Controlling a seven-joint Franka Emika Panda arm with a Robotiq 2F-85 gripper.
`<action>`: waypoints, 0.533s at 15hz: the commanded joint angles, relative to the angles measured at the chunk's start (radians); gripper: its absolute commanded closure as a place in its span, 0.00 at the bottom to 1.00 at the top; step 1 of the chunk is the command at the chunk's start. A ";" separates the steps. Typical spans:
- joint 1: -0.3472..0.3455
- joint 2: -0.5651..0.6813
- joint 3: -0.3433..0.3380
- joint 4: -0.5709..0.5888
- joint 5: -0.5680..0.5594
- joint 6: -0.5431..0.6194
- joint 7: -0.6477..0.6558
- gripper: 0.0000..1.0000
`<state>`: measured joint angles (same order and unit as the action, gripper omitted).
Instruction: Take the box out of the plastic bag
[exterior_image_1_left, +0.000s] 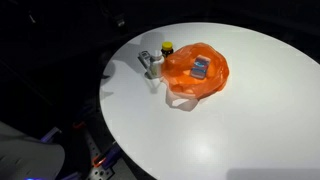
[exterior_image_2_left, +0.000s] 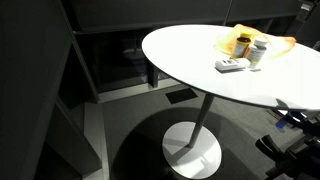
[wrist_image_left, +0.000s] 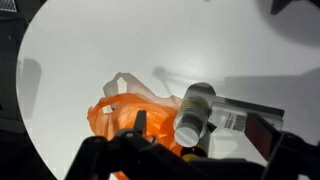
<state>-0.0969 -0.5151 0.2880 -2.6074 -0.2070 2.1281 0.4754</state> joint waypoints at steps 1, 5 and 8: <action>0.027 0.004 -0.026 0.002 -0.015 -0.005 0.011 0.00; 0.015 0.012 -0.047 0.020 -0.030 0.000 -0.003 0.00; 0.000 0.028 -0.072 0.035 -0.062 0.016 -0.021 0.00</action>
<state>-0.0917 -0.5144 0.2487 -2.6021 -0.2259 2.1291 0.4736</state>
